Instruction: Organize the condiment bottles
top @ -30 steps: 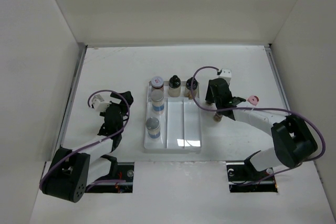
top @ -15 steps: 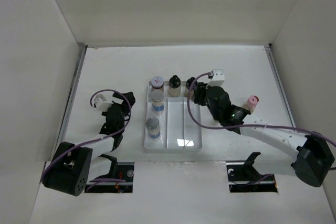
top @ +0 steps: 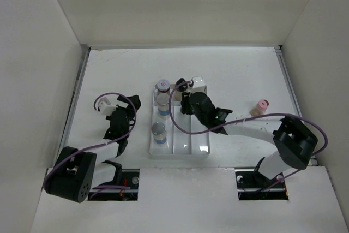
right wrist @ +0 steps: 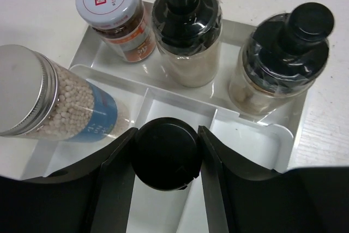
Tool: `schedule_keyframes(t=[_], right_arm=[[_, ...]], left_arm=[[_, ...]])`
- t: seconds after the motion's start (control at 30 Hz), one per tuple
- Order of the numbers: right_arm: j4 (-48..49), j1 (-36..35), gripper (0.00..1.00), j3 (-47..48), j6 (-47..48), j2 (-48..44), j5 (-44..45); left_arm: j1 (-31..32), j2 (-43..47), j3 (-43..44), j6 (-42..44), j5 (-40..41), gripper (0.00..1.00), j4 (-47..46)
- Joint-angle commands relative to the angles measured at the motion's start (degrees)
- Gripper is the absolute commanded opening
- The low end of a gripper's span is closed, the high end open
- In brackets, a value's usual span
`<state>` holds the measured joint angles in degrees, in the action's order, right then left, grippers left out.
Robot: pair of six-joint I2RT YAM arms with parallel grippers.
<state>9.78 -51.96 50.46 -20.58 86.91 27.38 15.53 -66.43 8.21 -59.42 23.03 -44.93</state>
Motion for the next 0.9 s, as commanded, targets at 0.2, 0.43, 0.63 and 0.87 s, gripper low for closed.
schedule_keyframes(t=[0.2,0.43,0.63,0.87], right_arm=[[5.0,-1.3,0.44,3.9,1.6,6.3,1.5],[3.8,-2.5,0.79,3.6,2.7,4.2,2.2],[1.6,-2.4,0.85,-1.3,1.8,-9.8,2.5],[-14.2,8.7,0.92,-14.8,-6.5,-33.2,14.4]], left_arm=[[0.3,-1.6,0.3,0.4,-1.0,0.99,-4.2],[0.3,-1.7,0.2,0.4,-1.0,0.99,-4.2],[0.5,-1.9,0.4,0.5,-1.1,0.99,-4.2],[0.9,-1.6,0.5,0.5,-1.1,0.99,-4.2]])
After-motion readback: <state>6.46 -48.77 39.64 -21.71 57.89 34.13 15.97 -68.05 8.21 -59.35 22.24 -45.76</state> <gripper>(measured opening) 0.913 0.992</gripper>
